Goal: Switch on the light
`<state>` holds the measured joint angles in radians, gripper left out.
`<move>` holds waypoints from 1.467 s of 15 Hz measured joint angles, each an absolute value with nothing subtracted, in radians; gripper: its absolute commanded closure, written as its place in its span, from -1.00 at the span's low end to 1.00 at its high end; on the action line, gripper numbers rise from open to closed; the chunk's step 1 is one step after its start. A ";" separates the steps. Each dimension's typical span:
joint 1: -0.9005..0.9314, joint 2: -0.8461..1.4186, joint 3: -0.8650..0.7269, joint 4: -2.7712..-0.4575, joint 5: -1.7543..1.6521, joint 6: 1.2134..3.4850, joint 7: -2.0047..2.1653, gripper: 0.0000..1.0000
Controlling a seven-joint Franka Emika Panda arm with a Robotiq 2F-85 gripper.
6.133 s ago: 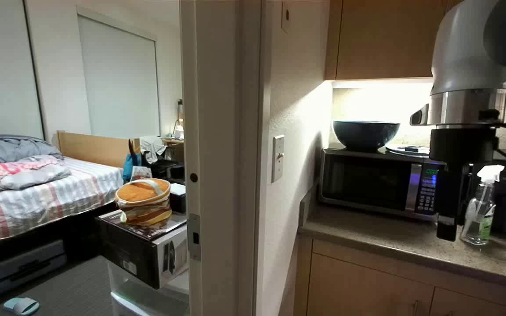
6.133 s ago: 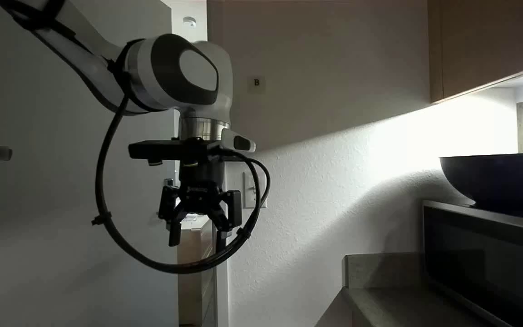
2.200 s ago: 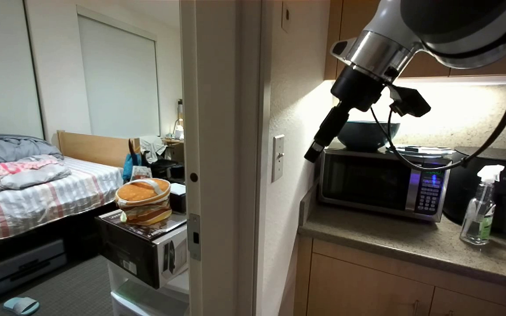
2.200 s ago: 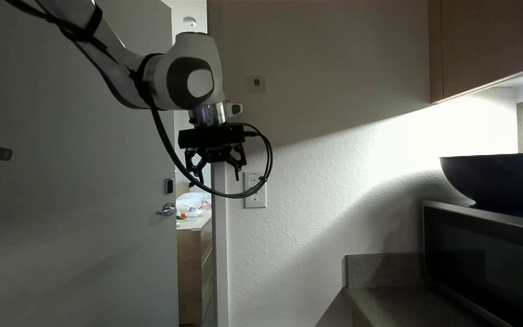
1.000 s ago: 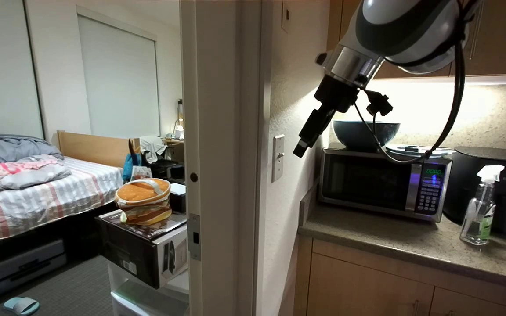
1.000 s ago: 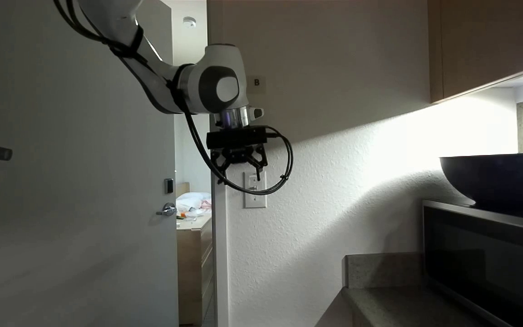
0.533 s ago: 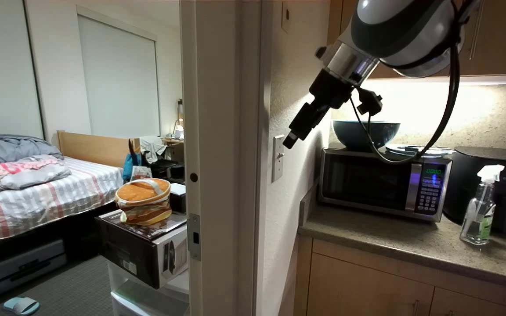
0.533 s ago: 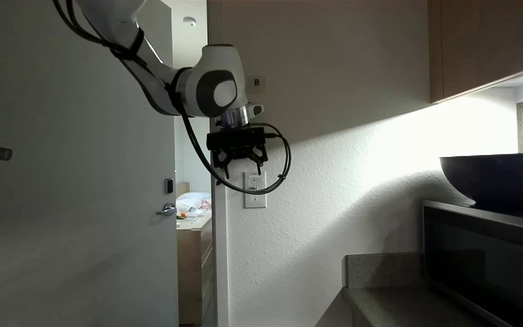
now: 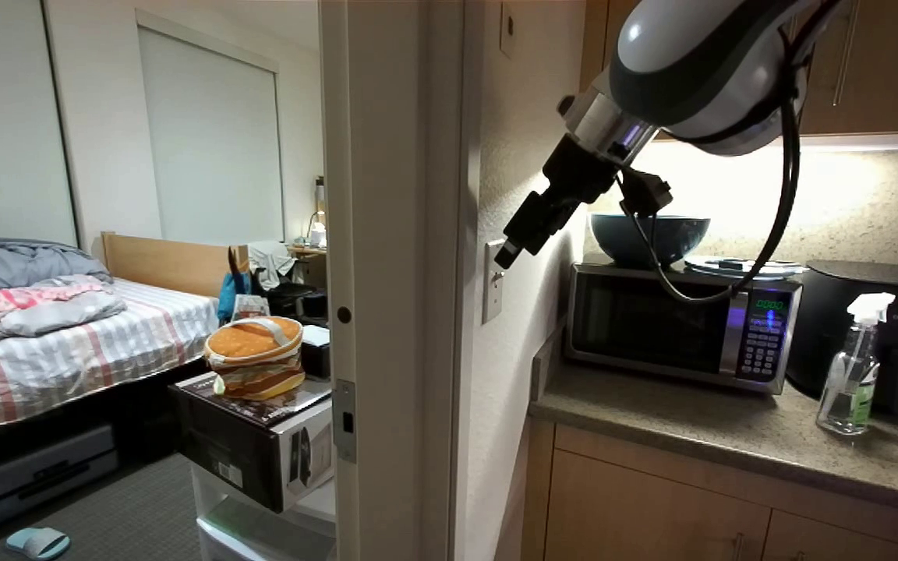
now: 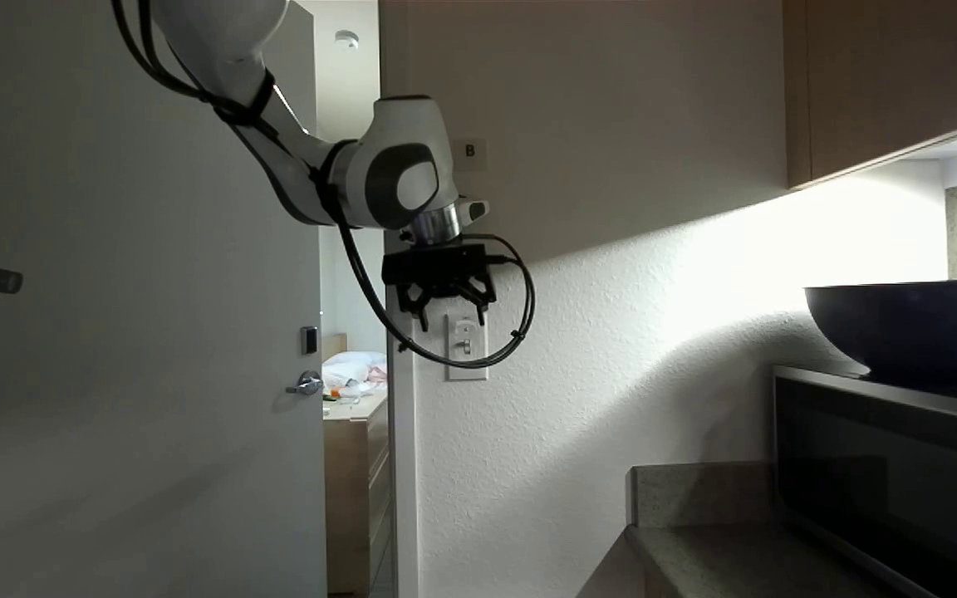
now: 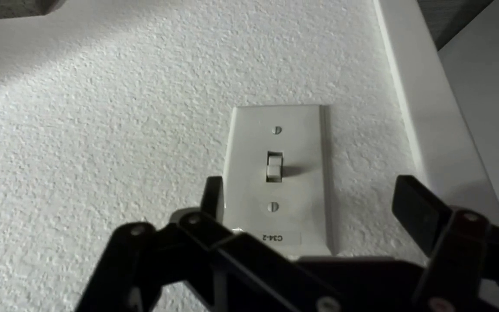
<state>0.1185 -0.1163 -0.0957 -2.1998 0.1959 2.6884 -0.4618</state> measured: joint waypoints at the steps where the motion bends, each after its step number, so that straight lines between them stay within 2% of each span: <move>1: 0.116 -0.115 -0.096 -2.200 0.196 2.688 -0.462 -1.00; 22: 0.094 -0.068 -0.110 -2.198 0.196 2.835 -0.428 -1.00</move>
<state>0.0941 -0.0680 -0.1096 -2.1984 0.1961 2.8353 -0.4281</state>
